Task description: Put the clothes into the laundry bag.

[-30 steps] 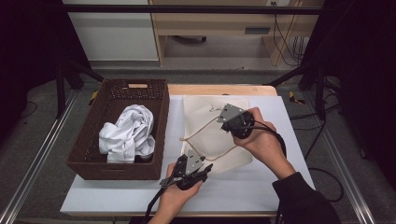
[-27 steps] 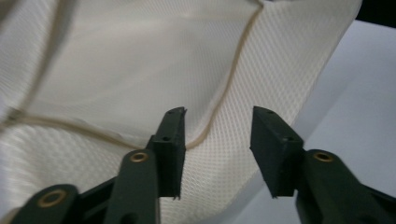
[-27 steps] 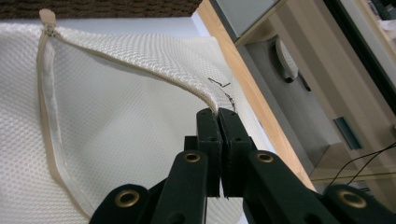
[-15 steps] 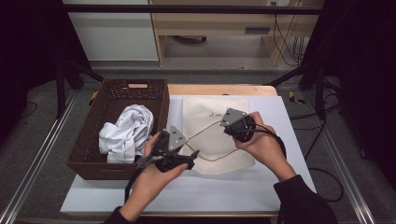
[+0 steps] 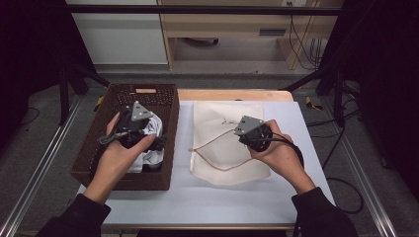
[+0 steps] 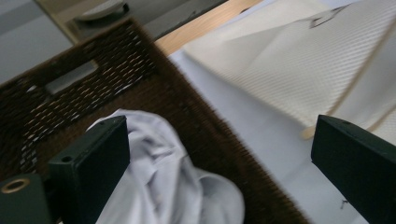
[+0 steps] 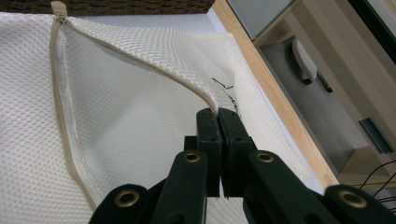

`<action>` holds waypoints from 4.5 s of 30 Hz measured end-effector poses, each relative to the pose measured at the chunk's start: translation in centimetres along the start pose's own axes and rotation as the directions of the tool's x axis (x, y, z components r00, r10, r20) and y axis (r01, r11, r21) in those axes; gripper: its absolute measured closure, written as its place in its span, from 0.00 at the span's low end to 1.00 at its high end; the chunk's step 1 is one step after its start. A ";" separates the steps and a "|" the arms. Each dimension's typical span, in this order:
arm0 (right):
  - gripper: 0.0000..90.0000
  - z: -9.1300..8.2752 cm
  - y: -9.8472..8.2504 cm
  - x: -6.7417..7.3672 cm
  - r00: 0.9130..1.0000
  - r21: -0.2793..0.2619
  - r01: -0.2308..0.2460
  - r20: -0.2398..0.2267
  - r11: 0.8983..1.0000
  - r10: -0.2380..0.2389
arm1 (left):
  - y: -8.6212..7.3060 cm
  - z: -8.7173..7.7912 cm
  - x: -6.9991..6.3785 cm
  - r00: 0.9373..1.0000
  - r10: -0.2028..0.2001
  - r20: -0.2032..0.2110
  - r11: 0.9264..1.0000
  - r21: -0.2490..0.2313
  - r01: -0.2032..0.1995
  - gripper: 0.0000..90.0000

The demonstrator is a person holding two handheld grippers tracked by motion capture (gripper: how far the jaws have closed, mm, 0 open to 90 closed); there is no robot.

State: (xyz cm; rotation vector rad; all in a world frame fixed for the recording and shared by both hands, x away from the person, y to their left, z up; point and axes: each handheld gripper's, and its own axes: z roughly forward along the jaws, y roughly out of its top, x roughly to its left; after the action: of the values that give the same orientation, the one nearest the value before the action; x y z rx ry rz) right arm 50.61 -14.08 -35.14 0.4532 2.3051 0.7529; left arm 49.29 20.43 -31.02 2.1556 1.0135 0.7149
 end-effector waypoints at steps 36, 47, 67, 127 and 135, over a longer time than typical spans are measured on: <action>0.98 0.9 0.1 0.1 1.000 0.021 0.000 -0.025 1.000 0.000 | -7.7 10.5 6.9 0.992 -0.119 0.053 0.957 0.272 0.100 0.00; 0.98 1.0 0.3 0.2 1.000 0.026 0.001 -0.028 1.000 0.000 | -8.0 11.9 6.8 0.993 -0.093 0.068 0.960 0.270 0.071 0.00; 0.98 1.0 0.5 0.4 1.000 0.021 0.008 -0.024 1.000 -0.008 | -8.1 12.3 7.1 0.996 -0.078 0.045 0.945 0.320 0.059 0.26; 0.98 1.2 -0.2 -0.2 0.999 0.039 0.006 -0.043 0.999 -0.004 | -3.3 4.3 9.1 0.990 -0.066 -0.127 0.998 -0.021 0.063 0.69; 0.98 1.1 -0.2 -0.2 0.999 0.040 0.008 -0.041 0.999 -0.007 | -2.1 2.0 8.9 0.989 -0.062 -0.131 0.995 -0.088 0.051 0.69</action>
State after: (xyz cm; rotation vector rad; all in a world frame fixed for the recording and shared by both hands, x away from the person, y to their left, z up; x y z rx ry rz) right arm 51.53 -13.90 -35.82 0.4509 2.3619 0.7195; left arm 54.68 28.06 -32.13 2.0203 1.0898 0.8692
